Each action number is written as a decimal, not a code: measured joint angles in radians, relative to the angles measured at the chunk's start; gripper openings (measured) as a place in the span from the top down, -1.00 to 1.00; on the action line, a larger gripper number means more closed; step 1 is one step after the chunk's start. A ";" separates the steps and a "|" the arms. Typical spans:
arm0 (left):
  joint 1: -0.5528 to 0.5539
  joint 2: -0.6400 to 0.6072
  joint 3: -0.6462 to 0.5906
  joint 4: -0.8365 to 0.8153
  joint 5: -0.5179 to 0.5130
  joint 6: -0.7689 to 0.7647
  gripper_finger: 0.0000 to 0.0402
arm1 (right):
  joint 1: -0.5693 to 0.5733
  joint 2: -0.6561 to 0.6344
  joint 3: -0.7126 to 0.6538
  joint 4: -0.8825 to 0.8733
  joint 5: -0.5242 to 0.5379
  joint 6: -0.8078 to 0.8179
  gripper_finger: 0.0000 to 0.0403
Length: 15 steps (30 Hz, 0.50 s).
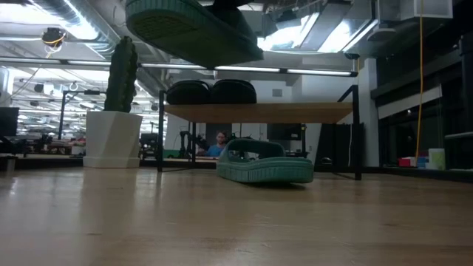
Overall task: Pick and place slides into the shelf
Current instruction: Put the bottom green slide on the shelf
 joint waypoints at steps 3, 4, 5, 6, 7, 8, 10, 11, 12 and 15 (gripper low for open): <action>-0.007 0.000 0.000 0.000 0.000 0.000 1.00 | 0.000 0.000 0.000 -0.012 0.000 -0.001 0.33; -0.010 0.000 0.000 0.000 0.000 0.000 1.00 | 0.000 0.000 0.000 -0.019 0.000 -0.001 0.34; -0.013 0.000 0.000 0.000 0.000 0.000 1.00 | 0.000 0.000 0.000 -0.028 0.000 -0.001 0.35; -0.016 0.000 0.000 0.000 0.000 0.000 1.00 | 0.000 0.000 0.000 -0.036 0.000 -0.001 0.36; -0.020 0.000 0.000 0.000 0.000 0.000 1.00 | 0.000 0.000 0.000 -0.041 0.001 -0.001 0.37; -0.025 0.000 0.000 0.000 0.000 -0.001 1.00 | 0.000 0.000 0.000 -0.042 0.009 -0.001 0.37; -0.033 0.000 0.000 0.001 0.000 -0.001 1.00 | 0.001 0.000 0.000 -0.042 0.029 -0.001 0.39; -0.036 0.000 0.000 0.001 0.000 -0.002 1.00 | 0.001 0.000 0.000 -0.042 0.033 -0.002 0.39; -0.039 0.000 0.000 0.002 0.002 -0.002 1.00 | 0.001 0.000 0.000 -0.043 0.033 -0.003 0.40; -0.050 0.000 0.000 0.003 0.006 -0.004 1.00 | 0.001 0.000 0.000 -0.048 0.033 -0.005 0.41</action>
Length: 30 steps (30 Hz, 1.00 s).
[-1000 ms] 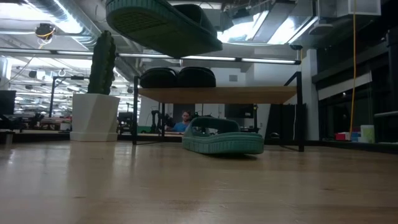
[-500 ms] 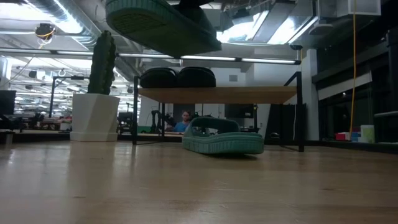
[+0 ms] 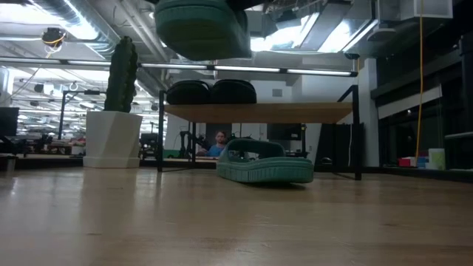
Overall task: Pick and place slides into the shelf
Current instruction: Put the bottom green slide on the shelf
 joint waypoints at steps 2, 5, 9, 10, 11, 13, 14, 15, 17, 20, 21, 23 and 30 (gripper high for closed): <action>-0.005 0.000 0.000 0.000 0.006 -0.003 1.00 | 0.000 0.000 0.000 0.000 0.000 0.000 0.41; -0.013 0.000 0.000 0.001 0.014 -0.004 1.00 | 0.000 0.000 0.000 -0.002 0.001 -0.002 0.41; -0.026 0.000 0.000 0.019 0.020 -0.004 1.00 | 0.000 0.000 0.000 -0.010 0.021 -0.023 0.41; -0.030 0.000 0.000 0.027 0.020 -0.002 1.00 | 0.000 0.000 0.000 -0.012 0.023 -0.025 0.41; -0.033 0.000 0.000 0.032 0.021 0.000 1.00 | 0.000 0.000 0.000 -0.013 0.025 -0.026 0.41; -0.041 0.000 0.000 0.036 0.021 0.000 1.00 | 0.000 0.000 0.000 -0.012 0.026 -0.026 0.41; -0.044 0.000 0.000 0.039 0.021 0.001 1.00 | 0.000 0.000 0.000 -0.013 0.026 -0.026 0.41; -0.047 0.000 0.000 0.040 0.021 0.001 1.00 | 0.000 0.000 0.000 -0.015 0.026 -0.026 0.41; -0.052 0.000 0.000 0.041 0.022 0.001 1.00 | 0.000 0.000 0.000 -0.017 0.026 -0.026 0.42; -0.052 0.000 0.000 0.041 0.022 0.002 1.00 | 0.000 0.000 0.000 -0.018 0.026 -0.026 0.45; -0.052 0.000 0.000 0.041 0.022 0.004 1.00 | 0.000 0.000 0.000 -0.018 0.027 -0.026 0.47; -0.052 0.000 0.000 0.041 0.022 0.004 1.00 | 0.000 0.000 0.000 -0.018 0.026 -0.026 0.52; -0.024 0.000 0.000 0.041 0.029 0.004 1.00 | 0.002 0.000 -0.001 -0.018 0.037 0.004 0.61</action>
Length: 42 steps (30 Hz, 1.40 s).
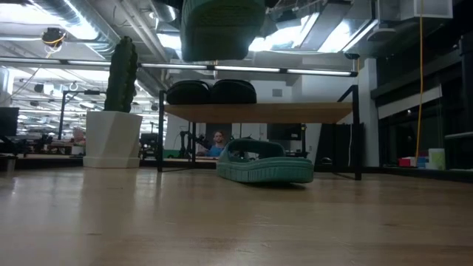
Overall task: Pick and place slides into the shelf
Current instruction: Put the bottom green slide on the shelf
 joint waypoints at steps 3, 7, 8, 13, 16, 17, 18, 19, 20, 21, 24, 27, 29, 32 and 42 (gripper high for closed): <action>0.017 0.000 0.000 -0.001 0.017 0.000 1.00 | 0.000 0.000 0.000 -0.002 0.000 0.002 0.58; 0.031 0.000 0.000 -0.002 0.021 0.002 1.00 | 0.000 0.000 0.000 -0.001 -0.001 0.002 0.55; 0.032 0.000 0.000 -0.002 0.026 0.002 1.00 | 0.000 0.000 0.000 -0.001 -0.002 0.001 0.55; 0.029 0.000 0.000 -0.001 0.031 0.025 1.00 | 0.001 0.000 0.000 -0.001 -0.008 -0.001 0.66; 0.028 0.000 0.000 0.000 0.028 0.026 1.00 | 0.001 0.000 0.000 -0.006 -0.011 -0.002 0.82; 0.028 0.000 0.000 0.001 0.027 0.026 1.00 | 0.001 0.000 0.000 -0.010 -0.012 -0.003 0.88; 0.028 0.000 0.000 0.001 0.027 0.026 1.00 | 0.001 0.000 0.000 -0.012 -0.012 -0.002 0.92; 0.028 0.000 0.000 0.001 0.027 0.028 1.00 | 0.001 0.000 0.000 -0.014 -0.012 -0.002 0.92; 0.028 0.000 0.000 0.002 0.027 0.032 1.00 | 0.001 0.000 0.000 -0.018 -0.012 -0.001 0.92; 0.028 0.000 0.000 0.002 0.027 0.042 1.00 | 0.001 0.000 0.000 -0.021 -0.013 -0.001 0.92; 0.024 0.000 0.000 0.005 0.027 0.072 1.00 | 0.001 0.000 0.000 -0.026 -0.014 -0.002 0.92; 0.022 0.000 0.000 0.006 0.026 0.111 0.95 | 0.002 0.000 0.000 -0.030 -0.015 -0.002 0.92; 0.022 0.000 0.004 0.006 0.008 0.128 0.90 | 0.002 0.000 0.000 -0.032 -0.013 -0.002 0.92; 0.021 0.000 0.028 0.008 0.000 0.137 0.80 | 0.001 0.000 0.000 -0.039 -0.007 -0.004 0.92; -0.043 -0.002 0.093 -0.001 0.004 0.294 0.52 | 0.001 -0.011 -0.001 -0.041 0.010 -0.032 0.92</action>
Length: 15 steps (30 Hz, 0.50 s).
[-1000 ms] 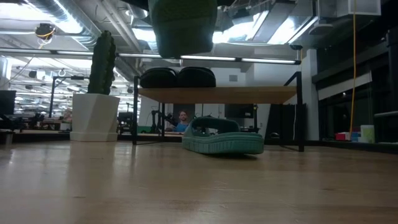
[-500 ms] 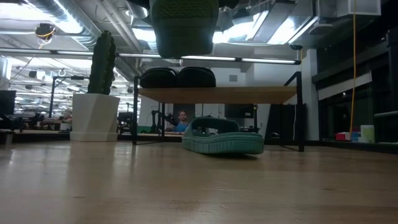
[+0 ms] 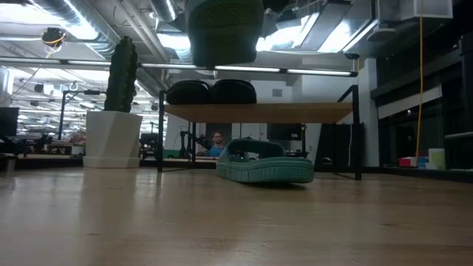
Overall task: Pick and place slides into the shelf
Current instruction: Put the bottom green slide on the shelf
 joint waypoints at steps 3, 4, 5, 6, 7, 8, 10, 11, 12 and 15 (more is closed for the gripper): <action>-0.034 -0.002 0.001 -0.012 -0.011 0.002 0.51 | 0.005 -0.024 0.000 -0.026 0.032 -0.012 0.92; -0.048 -0.005 0.001 -0.030 -0.021 -0.006 0.52 | 0.005 -0.034 0.000 -0.037 0.042 -0.011 0.92; -0.060 -0.006 0.001 -0.045 -0.030 -0.017 0.55 | 0.009 -0.047 0.000 -0.052 0.047 -0.004 0.92; -0.071 -0.007 0.002 -0.059 -0.043 -0.033 0.58 | 0.011 -0.059 0.000 -0.065 0.050 0.004 0.92; -0.083 -0.007 0.002 -0.082 -0.054 -0.055 0.63 | 0.013 -0.074 0.000 -0.077 0.052 0.006 0.92; -0.097 -0.007 0.002 -0.106 -0.062 -0.078 0.69 | 0.017 -0.089 0.000 -0.088 0.054 0.007 0.92; -0.117 -0.008 0.002 -0.146 -0.080 -0.122 0.83 | 0.023 -0.121 0.000 -0.100 0.070 0.006 0.92; -0.127 -0.008 0.002 -0.172 -0.082 -0.147 0.91 | 0.025 -0.137 0.000 -0.108 0.079 0.003 0.92; -0.137 -0.008 0.002 -0.198 -0.081 -0.173 0.95 | 0.025 -0.155 0.000 -0.115 0.083 0.000 0.92; -0.156 -0.008 0.002 -0.280 -0.083 -0.252 0.96 | 0.024 -0.210 0.000 -0.152 0.081 0.004 0.92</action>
